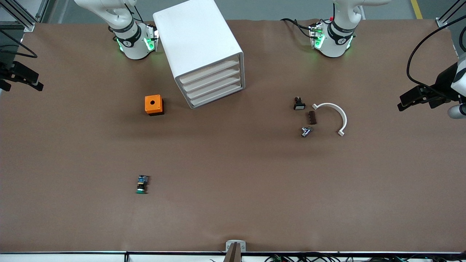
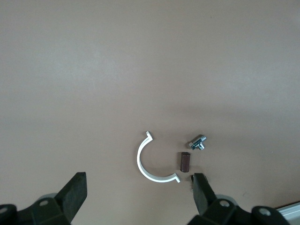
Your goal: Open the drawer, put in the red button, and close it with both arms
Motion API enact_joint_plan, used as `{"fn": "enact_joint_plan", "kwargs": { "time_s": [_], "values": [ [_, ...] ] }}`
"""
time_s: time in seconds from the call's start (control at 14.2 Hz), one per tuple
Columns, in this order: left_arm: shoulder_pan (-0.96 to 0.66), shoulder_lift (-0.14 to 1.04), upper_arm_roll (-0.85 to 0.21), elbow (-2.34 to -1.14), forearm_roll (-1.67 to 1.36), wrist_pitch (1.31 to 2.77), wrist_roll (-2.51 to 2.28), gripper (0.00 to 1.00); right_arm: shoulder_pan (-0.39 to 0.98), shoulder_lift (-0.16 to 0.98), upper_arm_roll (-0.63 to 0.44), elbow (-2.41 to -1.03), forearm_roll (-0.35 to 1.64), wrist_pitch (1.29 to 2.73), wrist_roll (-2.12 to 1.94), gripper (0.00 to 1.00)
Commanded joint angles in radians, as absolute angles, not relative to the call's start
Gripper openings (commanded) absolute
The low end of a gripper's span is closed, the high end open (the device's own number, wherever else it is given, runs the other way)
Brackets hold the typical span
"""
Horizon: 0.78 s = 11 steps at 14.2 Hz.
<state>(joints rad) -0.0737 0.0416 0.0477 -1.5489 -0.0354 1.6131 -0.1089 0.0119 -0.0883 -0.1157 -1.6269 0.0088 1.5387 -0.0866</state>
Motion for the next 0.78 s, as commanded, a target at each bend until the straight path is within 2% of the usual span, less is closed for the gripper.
{"fn": "enact_joint_plan", "kwargs": {
  "time_s": [0.0,0.7],
  "values": [
    [-0.074,0.032,0.038,-1.497,-0.014,1.591,-0.086,0.99,0.002,-0.104,-0.107,-1.621,0.015,1.529,-0.091,1.00],
    [-0.078,0.032,0.017,-1.483,-0.014,1.562,-0.078,1.00,-0.002,-0.104,-0.109,-1.621,0.015,1.520,-0.092,1.00]
  ]
}}
